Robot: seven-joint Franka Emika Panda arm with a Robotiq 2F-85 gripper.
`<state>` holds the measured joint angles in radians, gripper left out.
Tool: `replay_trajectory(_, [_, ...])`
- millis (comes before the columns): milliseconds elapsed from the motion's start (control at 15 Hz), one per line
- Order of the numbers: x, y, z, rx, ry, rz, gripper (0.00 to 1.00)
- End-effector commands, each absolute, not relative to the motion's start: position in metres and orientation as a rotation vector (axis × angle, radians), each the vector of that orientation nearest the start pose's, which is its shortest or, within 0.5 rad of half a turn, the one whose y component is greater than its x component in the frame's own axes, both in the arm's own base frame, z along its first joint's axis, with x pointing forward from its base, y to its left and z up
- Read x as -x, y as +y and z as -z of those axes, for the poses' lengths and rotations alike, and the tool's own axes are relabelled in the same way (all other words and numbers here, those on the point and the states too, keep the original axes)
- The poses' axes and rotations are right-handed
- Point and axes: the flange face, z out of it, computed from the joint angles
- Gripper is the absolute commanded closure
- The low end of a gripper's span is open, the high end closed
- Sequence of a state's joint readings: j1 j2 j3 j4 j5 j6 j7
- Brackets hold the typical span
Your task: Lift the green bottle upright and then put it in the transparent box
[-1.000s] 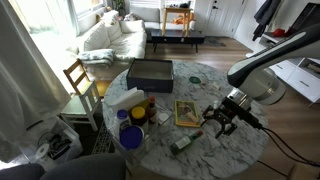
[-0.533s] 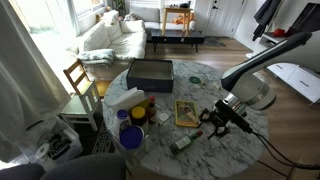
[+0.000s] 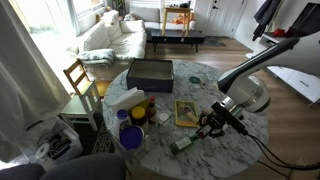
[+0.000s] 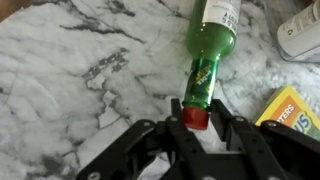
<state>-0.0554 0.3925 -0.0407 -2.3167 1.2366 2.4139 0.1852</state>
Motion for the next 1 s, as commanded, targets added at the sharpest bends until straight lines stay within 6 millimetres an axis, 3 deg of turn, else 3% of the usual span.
replay_trajectory(0, [-0.492,-0.039,-0.143,1.918,1.580,-0.349,0.71])
replay_trajectory(133, [-0.493,-0.039,-0.141,1.913,1.585,-0.350,0.69])
replay_trajectory(267, [-0.493,-0.041,-0.140,1.902,1.598,-0.348,0.73])
replay_trajectory(333, [-0.493,-0.042,-0.142,1.897,1.605,-0.340,0.78])
replay_trajectory(400, [-0.493,-0.044,-0.144,1.895,1.609,-0.336,0.92])
replay_trajectory(933, [-0.483,-0.068,-0.201,2.061,1.642,-0.221,0.92])
